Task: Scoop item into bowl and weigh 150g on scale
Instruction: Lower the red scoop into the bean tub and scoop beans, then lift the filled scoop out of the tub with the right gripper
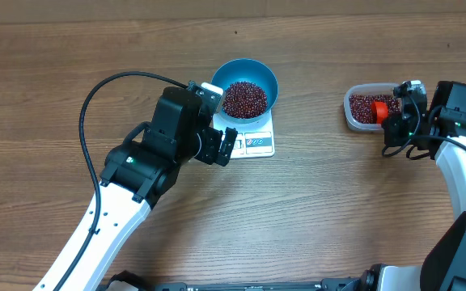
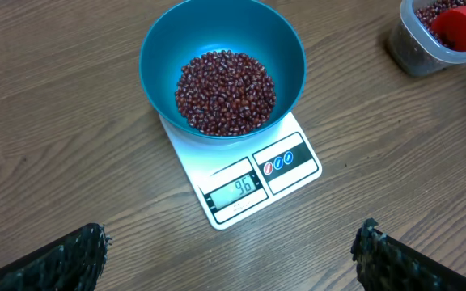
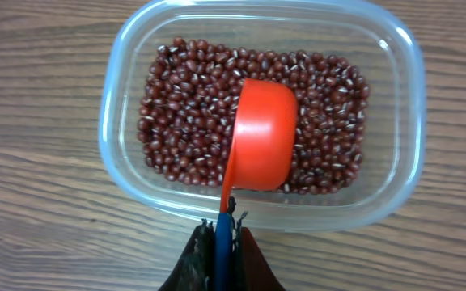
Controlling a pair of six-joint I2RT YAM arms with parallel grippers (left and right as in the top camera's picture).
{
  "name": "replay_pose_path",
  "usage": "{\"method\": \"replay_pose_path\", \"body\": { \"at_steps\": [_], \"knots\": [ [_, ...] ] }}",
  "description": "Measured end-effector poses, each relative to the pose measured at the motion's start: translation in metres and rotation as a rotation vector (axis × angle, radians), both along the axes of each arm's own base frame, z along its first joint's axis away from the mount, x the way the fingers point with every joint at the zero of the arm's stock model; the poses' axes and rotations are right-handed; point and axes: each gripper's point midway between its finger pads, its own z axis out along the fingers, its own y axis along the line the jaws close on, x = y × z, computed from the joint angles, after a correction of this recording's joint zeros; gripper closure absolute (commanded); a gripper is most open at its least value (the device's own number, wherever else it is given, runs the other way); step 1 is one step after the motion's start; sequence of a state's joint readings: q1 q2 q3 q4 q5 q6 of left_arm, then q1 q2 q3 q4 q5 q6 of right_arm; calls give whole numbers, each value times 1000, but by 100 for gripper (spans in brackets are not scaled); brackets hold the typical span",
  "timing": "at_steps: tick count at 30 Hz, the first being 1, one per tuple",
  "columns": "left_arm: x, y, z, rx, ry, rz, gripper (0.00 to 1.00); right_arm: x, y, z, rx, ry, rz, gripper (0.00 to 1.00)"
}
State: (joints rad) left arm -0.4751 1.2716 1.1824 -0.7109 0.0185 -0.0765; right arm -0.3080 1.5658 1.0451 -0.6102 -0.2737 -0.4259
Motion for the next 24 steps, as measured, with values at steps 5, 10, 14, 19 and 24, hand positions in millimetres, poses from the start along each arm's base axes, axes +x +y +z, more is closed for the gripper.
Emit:
{"method": "replay_pose_path", "body": {
  "at_steps": [5,10,14,19,24],
  "knots": [
    [0,0,0,0,0,0,0,-1,11,2,76,-2,12,96],
    [0,0,0,0,0,0,0,0,22,4,170,-6,3,96],
    [0,0,0,0,0,0,0,1,26,4,208,-2,-15,96],
    [0,0,0,0,0,0,1,3,28,1,237,5,-27,96],
    [0,0,0,0,0,0,1,5,28,-6,321,10,-26,96]
  ]
}}
